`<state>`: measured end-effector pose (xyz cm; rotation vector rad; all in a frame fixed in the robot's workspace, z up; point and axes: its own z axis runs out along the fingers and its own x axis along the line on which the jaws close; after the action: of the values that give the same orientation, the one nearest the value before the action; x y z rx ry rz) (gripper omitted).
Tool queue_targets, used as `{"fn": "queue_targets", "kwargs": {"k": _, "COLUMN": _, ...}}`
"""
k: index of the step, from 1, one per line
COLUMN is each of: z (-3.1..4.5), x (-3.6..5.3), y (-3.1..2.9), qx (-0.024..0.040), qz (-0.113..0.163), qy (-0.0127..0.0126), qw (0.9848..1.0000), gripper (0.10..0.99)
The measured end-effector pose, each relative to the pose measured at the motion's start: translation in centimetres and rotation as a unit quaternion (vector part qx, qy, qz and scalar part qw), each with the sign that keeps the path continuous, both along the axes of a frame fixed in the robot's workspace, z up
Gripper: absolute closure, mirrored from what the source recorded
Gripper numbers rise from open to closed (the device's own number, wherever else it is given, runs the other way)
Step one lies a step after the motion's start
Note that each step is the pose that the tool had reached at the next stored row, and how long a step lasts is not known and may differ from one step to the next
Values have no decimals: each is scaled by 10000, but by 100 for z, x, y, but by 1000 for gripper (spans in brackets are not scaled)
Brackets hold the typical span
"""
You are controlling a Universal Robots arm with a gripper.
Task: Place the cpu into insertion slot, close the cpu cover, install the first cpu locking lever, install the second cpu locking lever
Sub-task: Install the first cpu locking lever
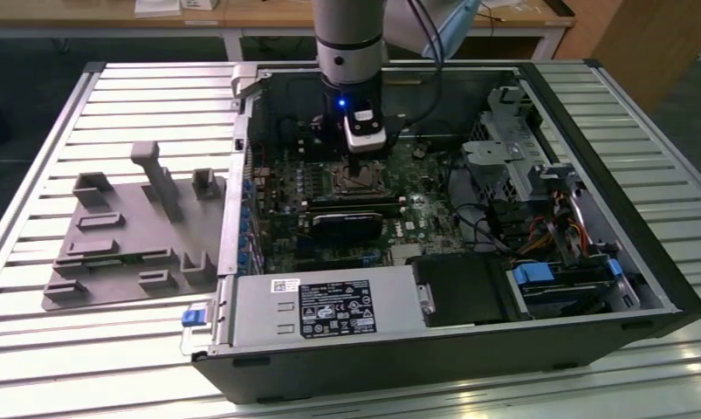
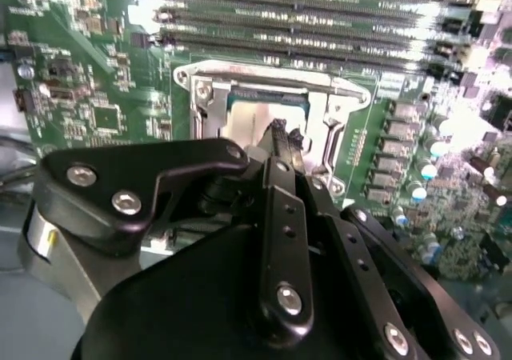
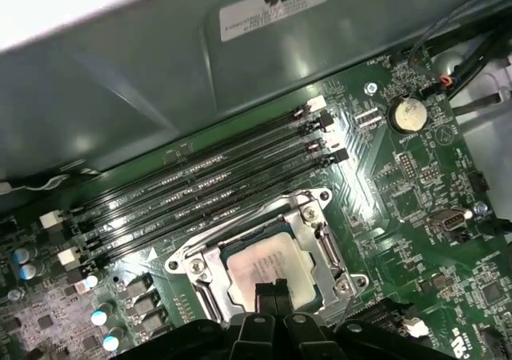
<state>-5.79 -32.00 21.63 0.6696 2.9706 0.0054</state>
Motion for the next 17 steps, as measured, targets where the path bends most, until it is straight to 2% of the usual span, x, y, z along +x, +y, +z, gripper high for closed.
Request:
{"fn": "queue_targets", "kwargs": {"k": 8, "z": 183, "x": 0, "y": 0, "qx": 0, "qz": 34, "qy": 1, "qw": 10000, "gripper": 984}}
{"fn": "queue_targets", "kwargs": {"k": 17, "z": 207, "x": 33, "y": -7, "qx": -1, "qz": 34, "qy": 2, "qw": 10000, "gripper": 984}}
